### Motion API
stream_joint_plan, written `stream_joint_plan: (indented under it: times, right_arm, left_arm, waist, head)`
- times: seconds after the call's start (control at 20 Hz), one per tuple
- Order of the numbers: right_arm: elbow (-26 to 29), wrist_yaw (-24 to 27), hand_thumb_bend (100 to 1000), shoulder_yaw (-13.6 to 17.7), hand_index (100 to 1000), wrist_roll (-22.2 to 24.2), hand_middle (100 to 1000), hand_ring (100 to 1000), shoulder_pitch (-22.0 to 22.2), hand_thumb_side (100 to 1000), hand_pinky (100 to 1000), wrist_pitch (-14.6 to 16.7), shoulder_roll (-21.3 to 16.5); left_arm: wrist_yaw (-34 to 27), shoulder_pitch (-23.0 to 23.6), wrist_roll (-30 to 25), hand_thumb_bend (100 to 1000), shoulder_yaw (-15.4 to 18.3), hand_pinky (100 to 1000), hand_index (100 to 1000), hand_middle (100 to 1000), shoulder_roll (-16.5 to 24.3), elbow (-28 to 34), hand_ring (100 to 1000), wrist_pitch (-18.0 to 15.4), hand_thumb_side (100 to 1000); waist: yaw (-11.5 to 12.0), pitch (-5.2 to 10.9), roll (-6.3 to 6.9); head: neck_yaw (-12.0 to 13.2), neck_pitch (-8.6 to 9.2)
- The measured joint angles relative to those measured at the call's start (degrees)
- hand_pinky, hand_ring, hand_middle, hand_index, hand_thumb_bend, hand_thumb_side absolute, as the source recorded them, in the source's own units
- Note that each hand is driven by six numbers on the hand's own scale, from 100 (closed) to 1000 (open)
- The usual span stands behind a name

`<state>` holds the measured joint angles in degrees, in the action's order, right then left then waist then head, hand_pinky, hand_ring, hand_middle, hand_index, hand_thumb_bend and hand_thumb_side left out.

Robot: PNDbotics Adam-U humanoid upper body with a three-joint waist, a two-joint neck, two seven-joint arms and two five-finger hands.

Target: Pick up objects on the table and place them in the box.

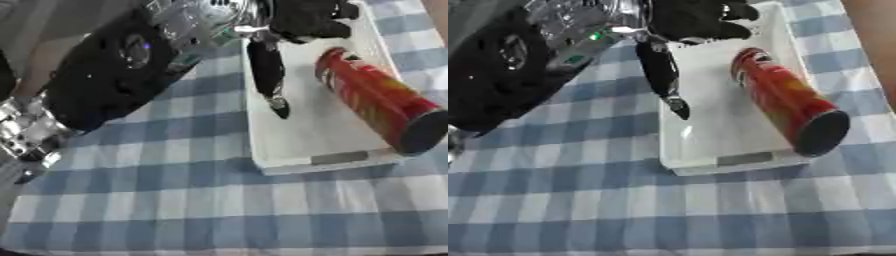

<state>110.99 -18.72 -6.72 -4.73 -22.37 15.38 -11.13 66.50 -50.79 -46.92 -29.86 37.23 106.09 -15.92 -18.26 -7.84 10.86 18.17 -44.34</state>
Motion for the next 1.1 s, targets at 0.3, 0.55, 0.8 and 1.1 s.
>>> stream_joint_plan:
  times: [0.3, 0.55, 0.8, 1.1]
  right_arm:
    - [0.0, 0.0, 100, 0.0, 845, 0.0, 644, 716, 0.0, 1000, 604, 0.0, 0.0]
    - [0.0, -0.1, 100, 0.1, 847, -0.1, 644, 717, 0.0, 1000, 604, -0.1, 0.0]
    - [0.0, -0.3, 100, 0.4, 850, -0.2, 646, 720, 0.0, 1000, 606, -0.2, 0.0]
    - [0.0, -0.7, 100, 0.6, 854, -0.4, 648, 721, 0.4, 1000, 607, -0.3, 0.0]
  left_arm:
    - [0.9, 3.0, -1.5, 705, 3.6, 984, 1000, 952, 0.0, 0.9, 937, 1.5, 857]
    - [-0.1, 8.6, 7.6, 588, 10.8, 684, 906, 779, 0.0, 6.5, 744, 5.6, 867]
    - [-11.2, 17.2, 32.1, 400, 15.9, 759, 927, 848, 0.3, 7.6, 809, 8.4, 959]
    - [-19.5, 27.3, 53.9, 320, 21.6, 837, 957, 914, 0.9, 7.6, 879, 7.7, 1000]
  waist:
    - [0.4, -0.33, -0.03]
    - [1.1, -0.67, -0.34]
    - [1.9, -0.89, -0.53]
    - [3.2, -1.02, -0.89]
  head:
    - [-0.1, 0.1]
    - [-0.7, 0.56]
    - [-1.3, 0.65]
    - [-1.9, 0.66]
